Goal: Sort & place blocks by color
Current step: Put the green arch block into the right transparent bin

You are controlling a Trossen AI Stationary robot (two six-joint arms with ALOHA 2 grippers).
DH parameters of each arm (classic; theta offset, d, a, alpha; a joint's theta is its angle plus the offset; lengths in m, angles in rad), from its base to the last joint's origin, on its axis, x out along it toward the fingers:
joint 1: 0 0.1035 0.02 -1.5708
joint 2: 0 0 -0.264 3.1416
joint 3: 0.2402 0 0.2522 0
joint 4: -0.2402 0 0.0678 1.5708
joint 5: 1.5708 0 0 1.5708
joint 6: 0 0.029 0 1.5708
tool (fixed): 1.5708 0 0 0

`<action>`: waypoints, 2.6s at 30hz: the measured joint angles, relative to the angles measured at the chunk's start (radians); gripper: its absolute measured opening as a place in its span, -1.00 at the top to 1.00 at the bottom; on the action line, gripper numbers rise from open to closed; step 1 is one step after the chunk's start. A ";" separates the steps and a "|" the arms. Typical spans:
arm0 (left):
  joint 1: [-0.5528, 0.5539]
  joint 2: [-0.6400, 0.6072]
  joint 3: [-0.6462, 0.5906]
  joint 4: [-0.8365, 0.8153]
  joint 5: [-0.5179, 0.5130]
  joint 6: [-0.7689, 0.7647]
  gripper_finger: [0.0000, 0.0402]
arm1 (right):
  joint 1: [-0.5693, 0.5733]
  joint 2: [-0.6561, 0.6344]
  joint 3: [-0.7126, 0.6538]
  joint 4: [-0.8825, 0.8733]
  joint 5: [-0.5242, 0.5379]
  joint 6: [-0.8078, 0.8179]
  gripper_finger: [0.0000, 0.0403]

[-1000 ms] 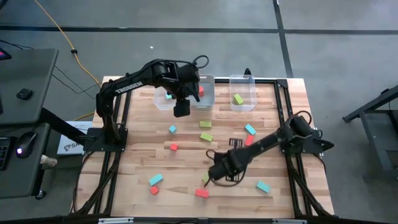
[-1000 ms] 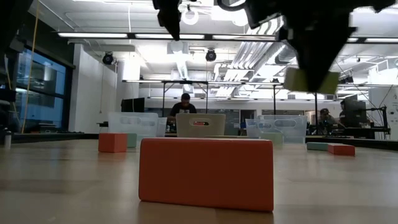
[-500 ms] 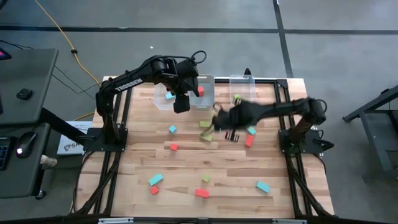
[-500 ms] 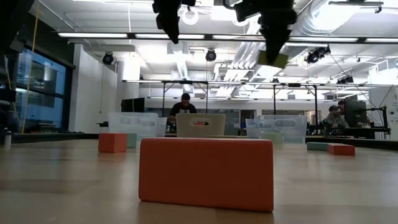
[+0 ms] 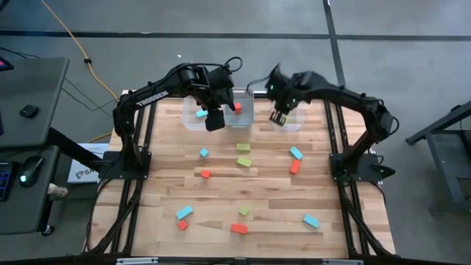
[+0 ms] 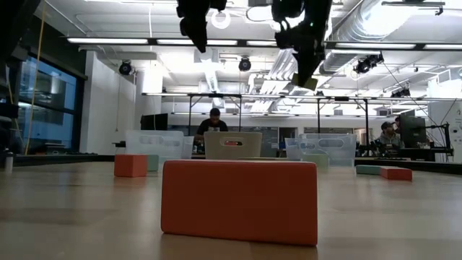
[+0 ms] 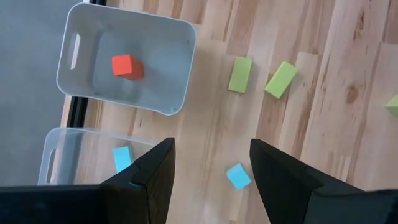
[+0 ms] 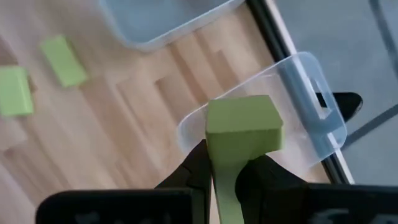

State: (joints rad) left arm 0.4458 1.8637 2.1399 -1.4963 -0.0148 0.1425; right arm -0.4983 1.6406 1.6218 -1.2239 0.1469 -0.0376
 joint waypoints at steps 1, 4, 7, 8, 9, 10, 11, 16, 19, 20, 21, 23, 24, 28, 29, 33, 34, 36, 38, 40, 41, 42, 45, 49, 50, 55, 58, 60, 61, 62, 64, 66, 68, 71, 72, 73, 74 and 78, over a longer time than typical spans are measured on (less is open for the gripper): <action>0.000 0.000 0.000 0.000 0.000 0.000 0.08 | -0.031 0.001 0.000 0.018 -0.028 -0.016 0.86; 0.000 0.000 0.000 0.000 0.000 0.000 0.08 | -0.117 0.001 0.000 0.074 -0.106 -0.042 0.86; 0.000 0.000 0.000 0.000 0.000 0.000 0.08 | -0.191 0.002 0.000 0.100 -0.155 -0.051 0.86; 0.000 0.000 0.000 0.000 0.000 0.000 0.08 | -0.210 0.006 0.000 0.112 -0.167 -0.051 0.86; 0.000 0.000 0.000 0.000 0.000 0.000 0.08 | -0.230 0.014 0.000 0.119 -0.179 -0.051 0.86; 0.000 0.000 0.000 0.000 0.000 0.000 0.08 | -0.248 0.023 0.000 0.122 -0.185 -0.054 0.86; 0.000 0.000 0.000 0.000 0.000 0.000 0.08 | -0.261 0.032 0.000 0.128 -0.186 -0.058 0.86; 0.000 0.000 0.000 0.000 0.000 0.000 0.08 | -0.299 0.104 0.000 0.148 -0.182 -0.096 0.86; 0.000 0.000 0.000 0.000 0.000 0.000 0.08 | -0.314 0.149 0.000 0.149 -0.182 -0.108 0.86; 0.000 0.000 0.000 0.000 0.000 -0.001 0.08 | -0.319 0.162 0.000 0.148 -0.182 -0.118 0.86; 0.000 0.000 0.000 0.000 0.000 -0.001 0.08 | -0.323 0.175 0.000 0.146 -0.182 -0.125 0.86; 0.000 0.000 0.000 0.000 0.000 -0.007 0.08 | -0.330 0.203 0.000 0.137 -0.178 -0.143 0.86; 0.000 0.000 0.000 0.000 0.000 -0.009 0.08 | -0.334 0.217 -0.001 0.128 -0.177 -0.151 0.86; 0.000 0.000 0.000 0.001 0.000 -0.009 0.08 | -0.344 0.280 0.000 0.091 -0.170 -0.189 0.86; 0.000 0.000 0.000 0.001 0.000 -0.009 0.08 | -0.345 0.296 0.000 0.087 -0.166 -0.201 0.86; 0.000 0.000 0.000 0.001 0.000 -0.012 0.08 | -0.345 0.344 -0.001 0.080 -0.144 -0.231 0.86; 0.000 0.000 0.000 0.001 0.000 -0.012 0.08 | -0.345 0.356 -0.001 0.075 -0.138 -0.233 0.86; 0.000 0.000 0.000 0.001 0.000 -0.012 0.08 | -0.345 0.380 -0.001 0.063 -0.132 -0.237 0.86; 0.000 0.000 0.000 0.001 0.000 -0.012 0.08 | -0.345 0.397 -0.001 0.061 -0.132 -0.245 0.86; 0.000 0.000 0.000 0.001 0.000 -0.012 0.08 | -0.345 0.412 -0.001 0.062 -0.132 -0.251 0.86; 0.000 0.000 0.000 0.001 0.000 -0.012 0.08 | -0.345 0.420 -0.001 0.064 -0.131 -0.251 0.86; 0.000 0.000 0.000 0.001 0.000 -0.011 0.08 | -0.345 0.426 -0.001 0.067 -0.131 -0.251 0.86; 0.000 0.000 0.000 0.001 0.000 -0.012 0.08 | -0.345 0.442 -0.001 0.074 -0.131 -0.251 0.86; 0.000 0.000 0.000 0.001 0.000 -0.009 0.08 | -0.345 0.467 -0.001 0.095 -0.131 -0.248 0.86; 0.000 0.000 0.000 0.001 0.000 -0.009 0.08 | -0.345 0.469 -0.001 0.102 -0.130 -0.240 0.86; 0.000 0.000 0.000 0.001 0.000 -0.009 0.08 | -0.345 0.475 -0.001 0.130 -0.122 -0.230 0.86; 0.000 0.000 0.000 0.001 0.000 -0.009 0.08 | -0.349 0.475 -0.001 0.135 -0.122 -0.228 0.86; 0.000 0.000 0.000 0.001 0.000 -0.009 0.08 | -0.353 0.480 -0.001 0.141 -0.124 -0.225 0.86; 0.000 0.000 0.000 0.001 0.000 -0.009 0.08 | -0.354 0.484 -0.001 0.140 -0.125 -0.225 0.86; 0.000 0.000 0.000 0.001 0.000 -0.009 0.08 | -0.355 0.489 -0.001 0.139 -0.125 -0.225 0.86; 0.000 0.000 0.000 0.001 0.000 -0.009 0.08 | -0.355 0.492 -0.001 0.142 -0.124 -0.225 0.86; 0.000 0.000 0.000 0.001 0.000 -0.008 0.08 | -0.355 0.492 -0.001 0.146 -0.127 -0.225 0.86; 0.000 0.000 0.000 0.001 0.000 -0.008 0.08 | -0.355 0.492 -0.001 0.145 -0.143 -0.227 0.86; 0.000 0.000 0.000 0.001 0.000 -0.009 0.08 | -0.357 0.492 -0.001 0.140 -0.148 -0.231 0.80; 0.000 0.000 0.000 0.001 0.000 -0.009 0.08 | -0.357 0.492 -0.001 0.138 -0.148 -0.231 0.75; 0.000 0.000 0.000 0.001 0.000 -0.008 0.08 | -0.358 0.492 -0.001 0.137 -0.148 -0.231 0.70; 0.000 0.000 0.000 0.001 0.000 -0.008 0.08 | -0.359 0.492 -0.001 0.137 -0.148 -0.232 0.66; -0.001 0.000 0.000 0.001 0.000 -0.008 0.08 | -0.359 0.492 -0.001 0.136 -0.148 -0.233 0.58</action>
State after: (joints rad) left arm 0.4446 1.8641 2.1399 -1.4952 -0.0151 0.1340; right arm -0.8570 2.1323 1.6211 -1.0874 -0.0010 -0.2707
